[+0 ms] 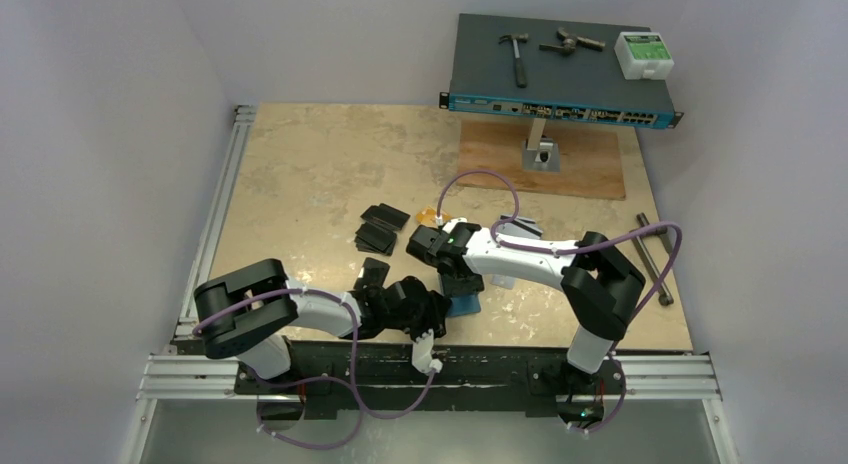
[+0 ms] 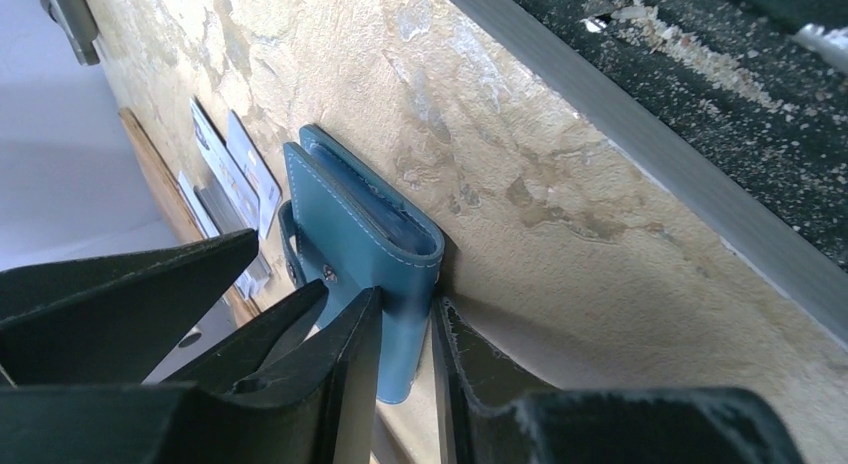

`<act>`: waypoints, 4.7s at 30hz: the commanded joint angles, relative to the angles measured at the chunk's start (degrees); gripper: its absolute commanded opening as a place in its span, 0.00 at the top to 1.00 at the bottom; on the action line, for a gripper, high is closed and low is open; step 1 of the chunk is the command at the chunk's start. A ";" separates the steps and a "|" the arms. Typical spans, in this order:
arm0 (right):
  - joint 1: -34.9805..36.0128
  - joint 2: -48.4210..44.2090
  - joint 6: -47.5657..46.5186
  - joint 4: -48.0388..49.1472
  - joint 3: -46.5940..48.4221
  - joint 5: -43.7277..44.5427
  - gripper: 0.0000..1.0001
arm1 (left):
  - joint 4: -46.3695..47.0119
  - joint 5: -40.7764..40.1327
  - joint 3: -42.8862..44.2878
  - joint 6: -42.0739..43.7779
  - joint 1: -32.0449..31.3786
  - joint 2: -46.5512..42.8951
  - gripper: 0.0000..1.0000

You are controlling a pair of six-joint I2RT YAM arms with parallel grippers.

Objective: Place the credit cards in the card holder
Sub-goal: Close the card holder at the center of the board.

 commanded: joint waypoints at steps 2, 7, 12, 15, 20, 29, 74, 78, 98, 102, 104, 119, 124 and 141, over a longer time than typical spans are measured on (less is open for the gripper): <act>0.26 0.14 0.91 -0.71 2.24 3.58 0.65 | -15.67 -0.61 -1.89 -2.35 -0.28 1.85 0.79; 0.22 -0.74 1.08 0.16 1.56 3.20 0.71 | -16.04 -0.66 -2.28 -2.57 -0.38 1.25 0.81; 0.25 0.69 0.43 -0.82 2.71 4.87 0.64 | -16.34 -0.59 -1.98 -2.95 -0.38 1.11 0.82; 0.23 0.96 0.32 -0.71 2.95 4.81 0.65 | -16.62 -0.46 -1.71 -3.06 -0.53 1.35 0.82; 0.27 1.15 0.06 -0.67 3.19 4.89 0.75 | -16.93 -0.41 -1.45 -3.40 -0.73 1.33 0.82; 0.27 -0.29 1.83 -4.66 3.32 8.72 0.90 | -17.72 -0.46 -1.31 -3.88 -0.82 1.18 0.83; 1.15 1.72 0.13 -0.54 1.91 7.13 0.74 | -18.57 -1.61 -0.51 -7.03 -1.52 1.46 0.88; 1.10 1.21 0.40 -1.75 2.47 8.65 0.86 | -18.82 -1.59 -0.57 -7.26 -1.59 1.22 0.88; 0.35 -2.78 0.11 2.90 -0.50 4.93 1.00 | -19.87 -1.50 0.03 -7.49 -1.96 1.72 0.91; -0.48 -4.29 -1.34 8.30 -3.64 -1.09 1.00 | -19.64 -1.64 -0.06 -7.57 -2.05 1.61 0.91; -1.06 -4.40 -1.96 10.01 -4.55 -3.05 1.00 | -19.70 -1.63 -0.01 -7.49 -2.05 1.57 0.91; -2.18 -3.16 -3.44 10.90 -3.89 -4.07 1.00 | -19.81 -1.87 0.04 -7.52 -2.09 1.90 0.93; -2.22 -2.97 -3.47 11.47 -4.35 -4.50 1.00 | -19.96 -1.87 0.12 -7.60 -2.12 1.90 0.93; -2.56 -0.59 -3.60 12.55 -5.26 -5.63 1.00 | -19.78 -2.12 0.05 -7.58 -2.11 2.15 0.95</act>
